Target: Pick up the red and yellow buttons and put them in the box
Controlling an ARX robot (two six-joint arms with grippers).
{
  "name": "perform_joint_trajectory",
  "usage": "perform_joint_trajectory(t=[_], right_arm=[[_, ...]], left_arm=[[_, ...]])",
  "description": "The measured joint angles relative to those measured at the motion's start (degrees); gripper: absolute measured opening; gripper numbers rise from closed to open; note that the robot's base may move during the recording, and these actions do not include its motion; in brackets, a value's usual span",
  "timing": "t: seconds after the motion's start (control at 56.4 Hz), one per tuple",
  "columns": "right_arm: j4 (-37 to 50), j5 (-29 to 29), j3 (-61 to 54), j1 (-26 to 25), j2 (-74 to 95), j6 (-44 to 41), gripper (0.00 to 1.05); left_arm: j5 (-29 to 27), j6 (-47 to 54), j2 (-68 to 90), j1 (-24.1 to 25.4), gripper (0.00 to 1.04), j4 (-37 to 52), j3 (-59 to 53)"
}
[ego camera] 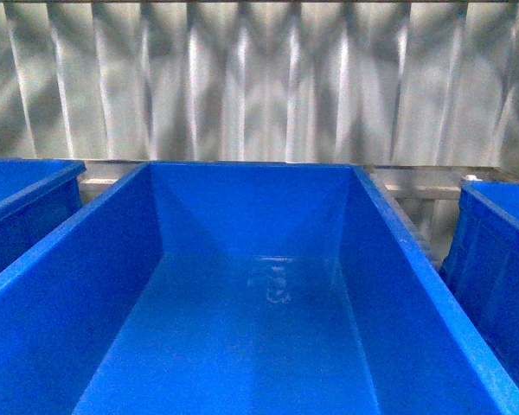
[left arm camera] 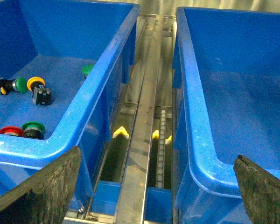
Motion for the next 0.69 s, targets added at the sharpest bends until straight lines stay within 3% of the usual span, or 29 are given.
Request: perform_joint_trajectory(t=[0.461,0.55,0.692], right_arm=[[-2.7,0.0,-3.5,0.0,-6.3,0.0,0.04],[-9.7,-0.1,-3.9,0.0,-11.9,0.0,0.04],[-11.0,0.0,-4.7,0.0,-16.9,-0.1,0.04]], left_arm=[[0.0,0.0,0.0,0.0,0.97,0.0,0.0],[0.0,0.0,0.0,0.0,0.97,0.0,0.0],[0.0,0.0,0.0,0.0,0.97,0.0,0.0]])
